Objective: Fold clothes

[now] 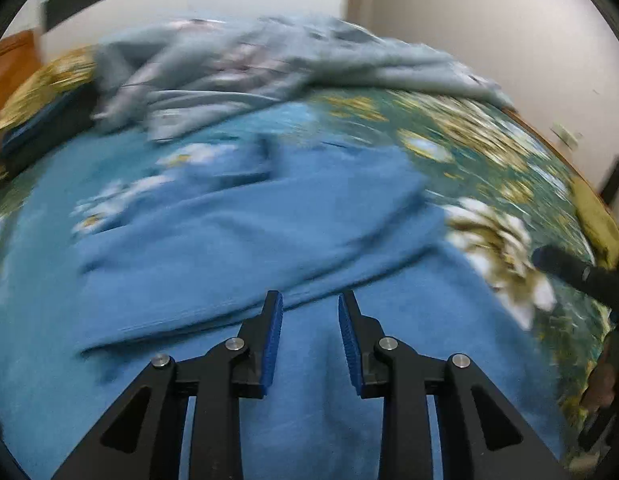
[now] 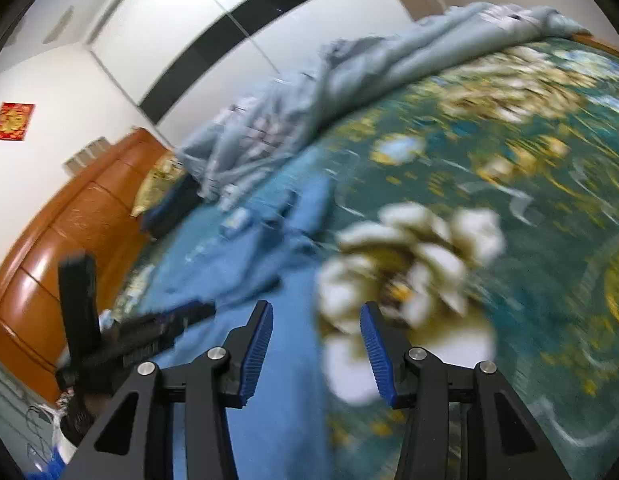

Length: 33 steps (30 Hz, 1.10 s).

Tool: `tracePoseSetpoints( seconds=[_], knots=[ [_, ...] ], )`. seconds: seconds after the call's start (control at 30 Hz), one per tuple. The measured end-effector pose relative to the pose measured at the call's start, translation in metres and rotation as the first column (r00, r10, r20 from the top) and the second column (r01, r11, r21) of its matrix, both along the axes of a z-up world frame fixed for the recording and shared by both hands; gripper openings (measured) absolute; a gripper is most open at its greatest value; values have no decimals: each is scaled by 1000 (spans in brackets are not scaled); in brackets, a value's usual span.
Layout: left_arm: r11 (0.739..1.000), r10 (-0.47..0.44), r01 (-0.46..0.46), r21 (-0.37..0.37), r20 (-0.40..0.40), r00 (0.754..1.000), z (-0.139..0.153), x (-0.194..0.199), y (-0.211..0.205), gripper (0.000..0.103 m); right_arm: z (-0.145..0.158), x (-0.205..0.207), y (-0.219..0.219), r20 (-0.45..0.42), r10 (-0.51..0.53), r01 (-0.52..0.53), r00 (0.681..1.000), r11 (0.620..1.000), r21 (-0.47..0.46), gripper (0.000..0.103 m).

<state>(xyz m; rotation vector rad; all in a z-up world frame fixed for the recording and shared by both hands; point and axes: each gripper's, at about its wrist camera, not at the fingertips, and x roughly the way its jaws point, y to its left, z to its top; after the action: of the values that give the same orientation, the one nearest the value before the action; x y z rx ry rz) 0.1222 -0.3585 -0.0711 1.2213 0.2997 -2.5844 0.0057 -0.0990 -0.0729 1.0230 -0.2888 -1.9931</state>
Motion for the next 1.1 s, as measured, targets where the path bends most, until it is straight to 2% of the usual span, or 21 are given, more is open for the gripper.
tracePoseSetpoints(
  seconds=[0.07,0.2,0.3,0.37,0.5,0.6,0.63,0.67,0.73,0.9,0.97,1.1],
  knots=[
    [994,113,-113,-5,-9,994,1,15,-30,31,7,-7,-24,-12,32,-32,999,999,-17,51],
    [958,276,-276,79,7,961,-12,35,-80,31,13,-26,-75,-21,91,-91,996,996,-15,52],
    [948,301,-301,103,15,953,-21,47,-92,31,6,-41,-106,-2,94,-94,996,995,37,52],
    [948,299,-299,106,14,954,-25,51,-93,32,-2,-50,-117,8,44,-44,999,996,79,52],
    [947,294,-294,128,19,955,-36,57,-96,40,-17,-62,-127,47,11,-16,999,994,104,52],
    [944,296,-295,151,12,955,-41,61,-99,42,-22,-62,-132,82,17,-23,997,997,77,51],
    [944,295,-293,155,10,955,-41,62,-100,42,-21,-61,-132,93,32,-37,995,998,53,46],
    [944,293,-291,156,10,956,-41,63,-100,42,-20,-60,-132,97,40,-44,994,998,42,29],
    [944,289,-287,160,10,957,-42,65,-100,42,-15,-58,-131,98,50,-53,994,998,33,3],
    [942,290,-286,177,3,957,-44,68,-101,43,5,-48,-116,21,49,-50,999,999,6,3],
    [943,288,-285,171,6,957,-46,67,-100,44,1,-51,-112,24,42,-42,999,999,27,3],
    [948,283,-282,150,18,959,-46,65,-98,45,-27,-60,-116,69,14,-23,998,993,120,3]
  ],
)
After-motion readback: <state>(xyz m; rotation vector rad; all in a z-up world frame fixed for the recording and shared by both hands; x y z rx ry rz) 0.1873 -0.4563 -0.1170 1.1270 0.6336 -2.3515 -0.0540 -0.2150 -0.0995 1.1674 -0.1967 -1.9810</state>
